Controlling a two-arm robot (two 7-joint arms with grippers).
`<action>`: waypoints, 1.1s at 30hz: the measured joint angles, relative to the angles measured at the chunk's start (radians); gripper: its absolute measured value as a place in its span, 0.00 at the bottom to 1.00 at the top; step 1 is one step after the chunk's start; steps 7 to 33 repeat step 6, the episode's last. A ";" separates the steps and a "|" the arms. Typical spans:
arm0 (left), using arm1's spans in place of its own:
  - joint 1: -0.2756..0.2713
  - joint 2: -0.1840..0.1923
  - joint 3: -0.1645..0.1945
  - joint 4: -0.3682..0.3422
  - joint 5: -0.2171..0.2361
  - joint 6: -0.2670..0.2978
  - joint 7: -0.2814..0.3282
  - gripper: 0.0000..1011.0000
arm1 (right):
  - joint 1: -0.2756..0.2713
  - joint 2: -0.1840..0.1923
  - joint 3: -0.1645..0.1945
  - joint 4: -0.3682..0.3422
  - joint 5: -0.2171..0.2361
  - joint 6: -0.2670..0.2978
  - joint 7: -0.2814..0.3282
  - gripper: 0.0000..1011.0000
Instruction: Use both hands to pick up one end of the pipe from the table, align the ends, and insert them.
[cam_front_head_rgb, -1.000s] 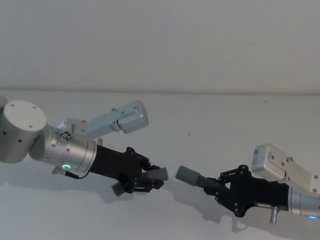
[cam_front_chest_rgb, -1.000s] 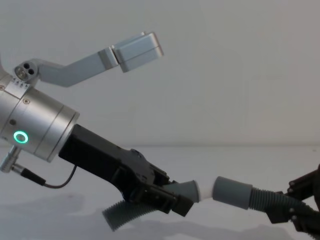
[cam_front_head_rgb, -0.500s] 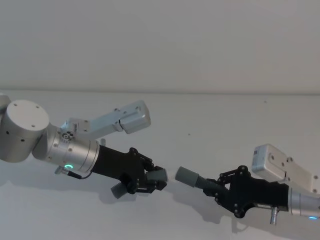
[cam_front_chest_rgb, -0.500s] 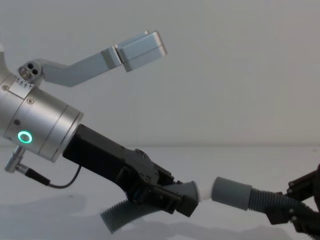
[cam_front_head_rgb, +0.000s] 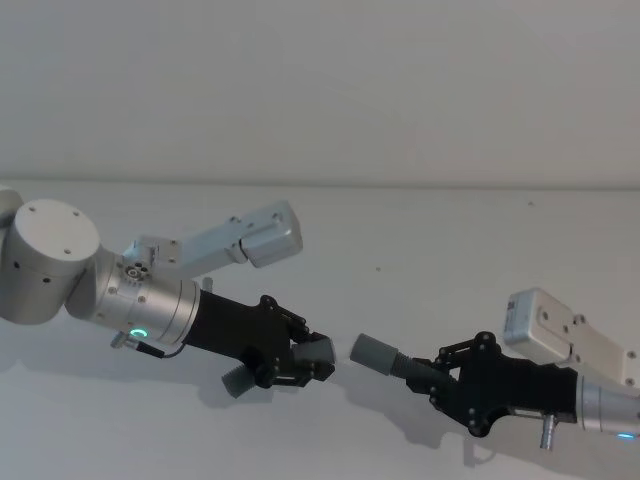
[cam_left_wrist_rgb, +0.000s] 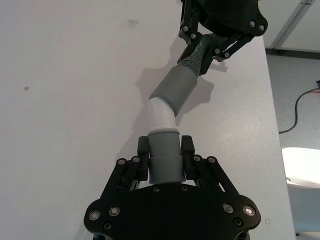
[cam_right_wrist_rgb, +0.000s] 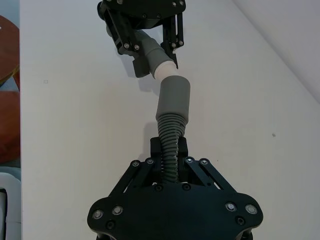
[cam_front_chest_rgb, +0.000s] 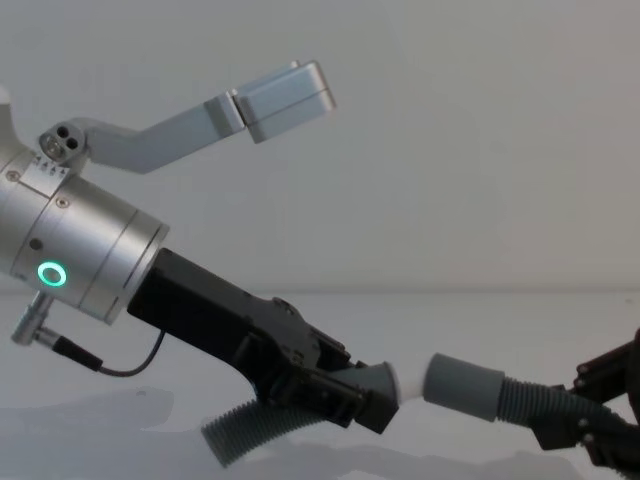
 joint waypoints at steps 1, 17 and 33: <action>0.000 0.000 0.000 0.000 0.000 0.000 0.000 0.37 | 0.000 0.000 0.000 0.000 0.000 0.000 0.000 0.14; -0.001 0.000 0.001 0.001 -0.001 -0.001 -0.001 0.37 | 0.001 0.000 0.000 0.000 0.001 0.000 0.000 0.14; -0.001 0.000 0.001 0.001 -0.001 -0.001 -0.001 0.37 | 0.001 0.000 0.000 0.000 0.001 0.000 0.000 0.14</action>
